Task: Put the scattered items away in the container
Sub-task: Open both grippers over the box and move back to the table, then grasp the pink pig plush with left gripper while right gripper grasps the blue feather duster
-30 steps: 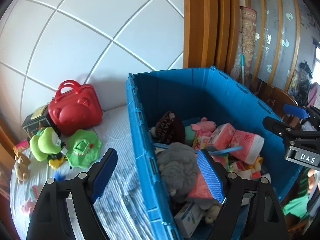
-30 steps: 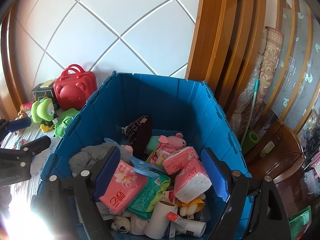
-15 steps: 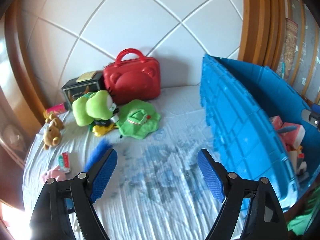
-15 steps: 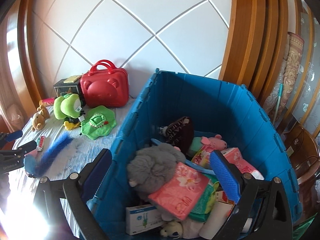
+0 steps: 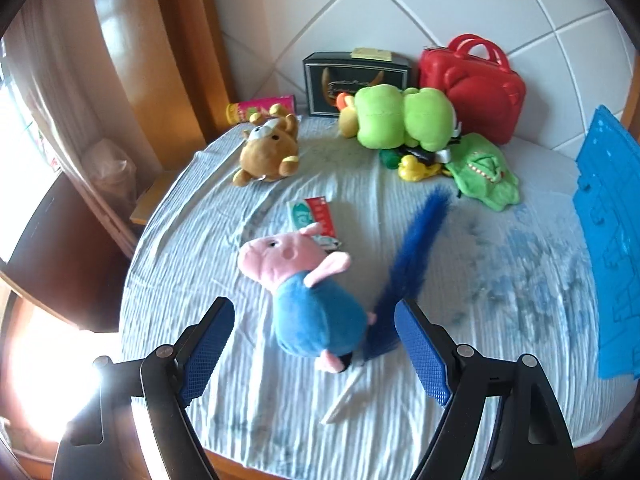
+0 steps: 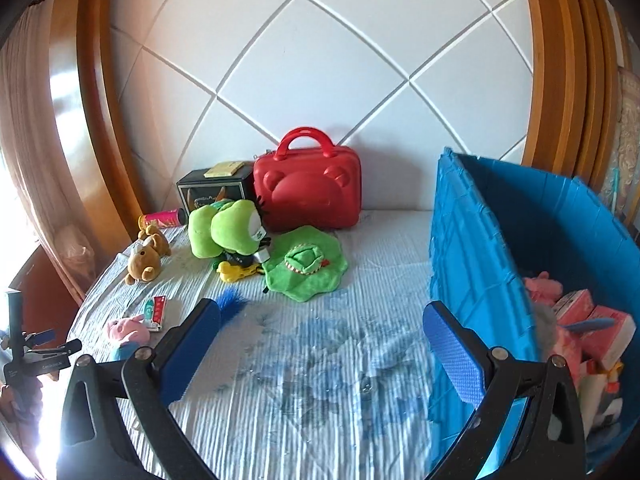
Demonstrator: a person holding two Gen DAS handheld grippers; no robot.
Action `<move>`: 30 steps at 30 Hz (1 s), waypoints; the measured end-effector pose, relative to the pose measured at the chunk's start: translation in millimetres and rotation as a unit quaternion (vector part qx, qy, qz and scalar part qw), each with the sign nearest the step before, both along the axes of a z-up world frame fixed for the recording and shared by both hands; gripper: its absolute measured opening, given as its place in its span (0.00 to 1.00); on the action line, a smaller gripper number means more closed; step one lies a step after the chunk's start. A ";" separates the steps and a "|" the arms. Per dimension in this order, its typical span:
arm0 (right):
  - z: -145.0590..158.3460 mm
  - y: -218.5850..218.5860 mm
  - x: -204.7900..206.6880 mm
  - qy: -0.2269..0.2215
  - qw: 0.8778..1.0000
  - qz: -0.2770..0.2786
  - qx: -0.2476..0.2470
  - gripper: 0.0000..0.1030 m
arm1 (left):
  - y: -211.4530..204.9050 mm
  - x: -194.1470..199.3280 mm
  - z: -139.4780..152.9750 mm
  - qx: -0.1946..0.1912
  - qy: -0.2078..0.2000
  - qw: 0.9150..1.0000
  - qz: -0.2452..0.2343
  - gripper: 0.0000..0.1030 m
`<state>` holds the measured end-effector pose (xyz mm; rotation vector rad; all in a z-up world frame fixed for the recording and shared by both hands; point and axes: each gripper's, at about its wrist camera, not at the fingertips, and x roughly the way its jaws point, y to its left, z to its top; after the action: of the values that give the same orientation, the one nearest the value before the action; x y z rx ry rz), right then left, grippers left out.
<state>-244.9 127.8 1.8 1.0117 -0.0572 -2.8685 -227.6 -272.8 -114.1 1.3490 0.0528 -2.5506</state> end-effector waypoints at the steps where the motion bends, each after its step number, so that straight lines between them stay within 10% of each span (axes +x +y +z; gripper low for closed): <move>1: -11.2 -10.6 -4.2 -0.015 1.000 0.000 -0.001 1.00 | -14.4 1.0 -4.1 0.000 -0.005 1.000 0.007 0.81; 19: -167.0 -123.2 -68.8 -0.196 0.976 0.091 -0.027 1.00 | -40.0 -47.1 -90.6 0.085 -0.097 0.988 0.081 0.81; 30: -201.8 -191.8 -82.2 -0.252 0.962 0.091 -0.049 1.00 | -66.4 -103.2 -132.1 0.116 -0.160 0.978 0.066 0.81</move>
<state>-327.2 -64.0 -199.9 1.6021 -0.1348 -2.3529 -330.8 -339.3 -246.2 1.7619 0.3762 -2.2425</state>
